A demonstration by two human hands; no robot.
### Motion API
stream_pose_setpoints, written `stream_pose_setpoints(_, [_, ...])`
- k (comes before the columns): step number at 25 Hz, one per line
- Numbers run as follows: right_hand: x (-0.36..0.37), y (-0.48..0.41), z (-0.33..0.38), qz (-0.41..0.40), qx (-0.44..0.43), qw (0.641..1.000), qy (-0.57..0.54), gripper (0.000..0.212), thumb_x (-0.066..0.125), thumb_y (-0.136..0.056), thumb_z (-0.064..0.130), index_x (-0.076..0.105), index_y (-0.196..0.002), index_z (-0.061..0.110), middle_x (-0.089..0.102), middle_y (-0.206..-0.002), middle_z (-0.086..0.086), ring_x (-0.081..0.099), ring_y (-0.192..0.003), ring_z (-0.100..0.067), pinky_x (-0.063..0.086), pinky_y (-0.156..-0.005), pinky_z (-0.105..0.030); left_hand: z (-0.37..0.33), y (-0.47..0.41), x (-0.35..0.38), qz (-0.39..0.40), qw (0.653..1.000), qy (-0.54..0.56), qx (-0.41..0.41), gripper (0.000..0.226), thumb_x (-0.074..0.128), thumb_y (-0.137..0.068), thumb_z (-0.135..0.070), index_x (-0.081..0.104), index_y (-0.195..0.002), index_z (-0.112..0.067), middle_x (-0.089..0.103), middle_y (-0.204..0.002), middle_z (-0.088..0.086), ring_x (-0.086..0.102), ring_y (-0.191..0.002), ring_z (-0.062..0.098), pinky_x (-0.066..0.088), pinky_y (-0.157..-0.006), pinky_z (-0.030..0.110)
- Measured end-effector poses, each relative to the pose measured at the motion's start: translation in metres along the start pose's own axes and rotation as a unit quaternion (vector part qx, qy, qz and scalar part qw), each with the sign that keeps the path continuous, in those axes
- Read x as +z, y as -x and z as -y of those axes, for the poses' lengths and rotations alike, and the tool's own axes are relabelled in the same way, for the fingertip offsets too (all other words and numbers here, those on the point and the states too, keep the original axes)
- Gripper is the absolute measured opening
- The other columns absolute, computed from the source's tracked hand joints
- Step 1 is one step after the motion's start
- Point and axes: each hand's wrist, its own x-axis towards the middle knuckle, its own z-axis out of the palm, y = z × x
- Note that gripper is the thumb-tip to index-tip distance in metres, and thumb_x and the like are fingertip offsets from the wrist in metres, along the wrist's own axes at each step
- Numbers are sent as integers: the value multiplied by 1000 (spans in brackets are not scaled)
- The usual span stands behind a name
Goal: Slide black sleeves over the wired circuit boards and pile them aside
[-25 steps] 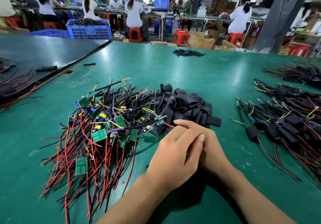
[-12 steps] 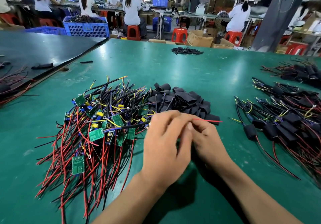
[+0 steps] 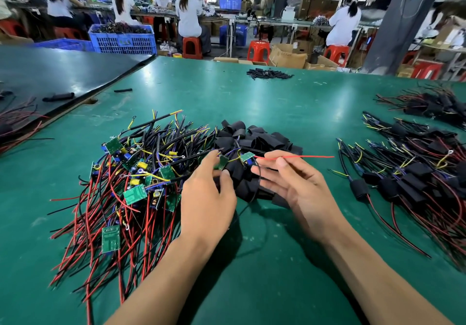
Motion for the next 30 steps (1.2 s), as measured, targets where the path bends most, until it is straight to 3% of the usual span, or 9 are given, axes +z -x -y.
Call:
stream_pose_setpoints(3, [-4, -1, 7, -8, 9, 996, -93, 21, 54, -92, 22, 74, -96, 17, 75, -107, -12, 68, -114, -31, 56, -91, -34, 4, -1, 3, 27, 1000, 3, 10, 35, 59, -91, -4, 63, -126, -8, 65, -126, 6, 62, -116, 23, 46, -103, 36])
stream_pose_setpoints(6, [-7, -1, 16, -12, 27, 985, -169, 23, 52, -92, 21, 75, -90, 17, 76, -100, -9, 68, -113, -29, 57, -89, -33, 2, 0, 5, 33, 999, -13, 25, 27, 63, -89, -2, 70, -114, -8, 60, -135, 8, 58, -122, 21, 44, -102, 34])
stream_pose_setpoints(8, [-10, -1, 22, -18, 46, 977, -208, 25, 52, -90, 23, 76, -84, 18, 77, -91, -6, 71, -107, -28, 58, -85, -34, 2, 1, 5, 31, 999, -7, 44, 23, 64, -88, -2, 73, -108, -10, 63, -126, 4, 62, -112, 18, 46, -97, 31])
stream_pose_setpoints(12, [-17, -1, 26, -18, 85, 967, -240, 28, 54, -90, 34, 70, -72, 19, 71, -77, -1, 74, -88, -23, 60, -79, -35, -4, 6, 5, 94, 993, 74, 5, 18, 65, -92, -8, 72, -94, -24, 73, -79, -7, 67, -71, 10, 51, -68, 19])
stream_pose_setpoints(17, [-21, -3, 22, -39, 159, 967, -196, 45, 54, -89, 53, 50, -61, 19, 44, -59, 1, 54, -52, -16, 54, -56, -29, -9, 3, 12, 187, 920, 283, -196, 31, 50, -96, 5, 66, -114, -16, 74, -102, 7, 73, -79, 19, 56, -67, 27])
stream_pose_setpoints(21, [-17, -4, 9, -91, 189, 966, -151, 37, 75, -74, 38, 42, -66, 24, 33, -62, 5, 37, -44, -7, 44, -44, -20, -6, 0, 9, 186, 914, 291, -214, 36, 54, -95, 5, 63, -122, -18, 66, -118, -1, 74, -87, 15, 58, -71, 25])
stream_pose_setpoints(23, [-16, -5, 2, -110, 198, 967, -116, 40, 80, -67, 23, 40, -66, 24, 35, -63, 5, 36, -43, -5, 41, -42, -18, -4, -2, 9, 177, 908, 307, -225, 40, 55, -95, 4, 59, -129, -17, 63, -123, -2, 74, -85, 14, 59, -70, 26])
stream_pose_setpoints(25, [-16, -4, 0, -102, 213, 971, -43, 37, 82, -62, 22, 47, -72, 23, 45, -64, 4, 39, -43, -6, 42, -42, -19, -3, -5, 8, 164, 904, 321, -230, 46, 55, -94, 5, 54, -134, -17, 61, -126, -3, 74, -81, 14, 59, -67, 26])
stream_pose_setpoints(30, [-20, 0, -1, -33, 249, 964, 90, 28, 80, -73, 29, 65, -93, 17, 58, -64, 6, 41, -42, -7, 40, -39, -21, -1, -6, 8, 161, 908, 323, -212, 60, 56, -92, 6, 48, -137, -33, 74, -96, -18, 75, -84, 18, 56, -60, 24])
